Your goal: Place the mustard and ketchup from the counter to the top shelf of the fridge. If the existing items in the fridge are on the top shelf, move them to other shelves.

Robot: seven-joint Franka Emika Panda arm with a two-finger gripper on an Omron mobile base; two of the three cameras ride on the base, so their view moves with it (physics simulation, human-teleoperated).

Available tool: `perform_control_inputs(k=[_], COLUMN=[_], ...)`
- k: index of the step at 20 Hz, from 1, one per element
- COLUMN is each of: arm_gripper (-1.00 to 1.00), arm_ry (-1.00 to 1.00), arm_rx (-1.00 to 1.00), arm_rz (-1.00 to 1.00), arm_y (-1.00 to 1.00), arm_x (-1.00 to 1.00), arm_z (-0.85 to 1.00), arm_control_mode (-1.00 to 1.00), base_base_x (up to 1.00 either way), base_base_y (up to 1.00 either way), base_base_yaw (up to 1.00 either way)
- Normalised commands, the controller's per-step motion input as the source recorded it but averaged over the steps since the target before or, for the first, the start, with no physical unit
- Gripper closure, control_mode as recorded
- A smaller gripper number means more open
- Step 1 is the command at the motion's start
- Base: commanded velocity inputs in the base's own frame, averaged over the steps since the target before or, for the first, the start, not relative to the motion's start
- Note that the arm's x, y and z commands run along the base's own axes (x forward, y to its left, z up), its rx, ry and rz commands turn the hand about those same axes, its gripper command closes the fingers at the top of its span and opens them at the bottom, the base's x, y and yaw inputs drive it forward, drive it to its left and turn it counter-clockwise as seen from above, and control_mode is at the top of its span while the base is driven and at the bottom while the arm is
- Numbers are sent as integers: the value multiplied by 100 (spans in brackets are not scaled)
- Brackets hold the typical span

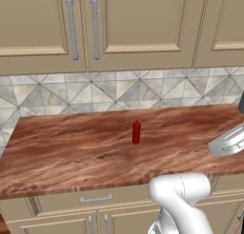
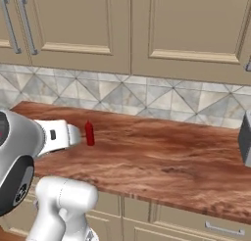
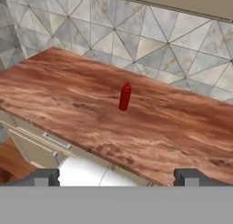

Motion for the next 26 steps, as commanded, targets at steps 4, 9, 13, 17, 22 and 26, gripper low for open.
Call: perform_control_inputs(k=[4,9,13,17,22,26], arm_gripper=[-100,-100,-100,-100,-100,-100], arm_ry=[0,5,16,15,4,0], arm_rx=[0,0,0,6,22,23], arm_rz=[0,9,29,45,57,52], arm_y=[0,-10,-29,-31,-19,-4], arm_x=[0,58,100,100,100,100], arm_z=[0,0,-5,-27,-57,-65], arm_control_mode=[100,-100,-100,-100,-100,-100], base_base_x=[42,26,0,0,0,0], base_base_y=[0,-1,0,0,0,0], base_base_yaw=[1,3,0,0,0,0])
